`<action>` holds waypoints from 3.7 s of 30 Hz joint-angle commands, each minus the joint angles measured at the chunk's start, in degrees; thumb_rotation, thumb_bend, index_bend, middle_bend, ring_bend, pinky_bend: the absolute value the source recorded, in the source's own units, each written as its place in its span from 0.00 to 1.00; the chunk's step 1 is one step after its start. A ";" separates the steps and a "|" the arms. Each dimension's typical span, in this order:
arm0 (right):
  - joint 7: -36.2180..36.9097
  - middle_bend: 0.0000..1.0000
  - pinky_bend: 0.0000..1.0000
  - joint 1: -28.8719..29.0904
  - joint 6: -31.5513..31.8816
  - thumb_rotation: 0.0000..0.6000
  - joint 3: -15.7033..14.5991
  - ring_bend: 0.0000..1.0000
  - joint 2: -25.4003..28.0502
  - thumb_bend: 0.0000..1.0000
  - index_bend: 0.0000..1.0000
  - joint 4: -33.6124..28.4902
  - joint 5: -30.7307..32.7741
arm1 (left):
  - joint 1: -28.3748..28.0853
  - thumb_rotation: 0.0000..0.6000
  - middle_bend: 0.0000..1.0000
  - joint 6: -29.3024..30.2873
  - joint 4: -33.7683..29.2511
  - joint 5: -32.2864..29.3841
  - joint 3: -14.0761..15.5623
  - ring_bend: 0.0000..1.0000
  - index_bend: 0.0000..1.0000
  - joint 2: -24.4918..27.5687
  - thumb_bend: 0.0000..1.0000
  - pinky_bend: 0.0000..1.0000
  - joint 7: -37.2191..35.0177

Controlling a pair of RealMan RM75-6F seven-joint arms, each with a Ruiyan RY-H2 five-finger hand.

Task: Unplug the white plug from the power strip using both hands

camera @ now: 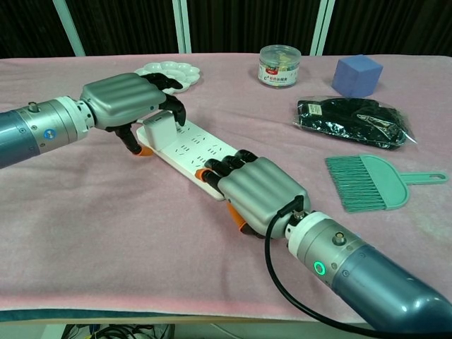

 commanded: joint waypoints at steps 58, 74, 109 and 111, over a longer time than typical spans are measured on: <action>-0.67 0.12 0.08 0.40 -0.06 1.00 -0.52 0.12 1.38 0.75 0.25 -0.99 1.41 | -1.63 1.00 0.64 -7.47 -6.78 -6.89 -3.24 0.20 0.66 2.22 0.69 0.21 -1.52; -0.54 0.12 0.08 0.59 -0.37 1.00 -0.77 0.12 1.68 0.74 0.28 -0.97 1.61 | -4.51 1.00 0.66 -15.24 -15.04 -16.42 -7.91 0.22 0.69 6.74 0.71 0.22 8.50; -1.93 0.12 0.08 1.50 -2.53 1.00 -1.46 0.13 3.82 0.74 0.29 -2.97 3.89 | -4.78 1.00 0.67 -18.31 -23.28 -28.82 -11.08 0.24 0.70 10.22 0.74 0.25 8.07; -1.98 0.12 0.08 1.61 -2.95 1.00 -1.63 0.13 3.99 0.74 0.29 -3.11 4.12 | -4.55 1.00 0.67 -18.13 -23.46 -28.65 -11.16 0.24 0.70 10.29 0.74 0.25 7.03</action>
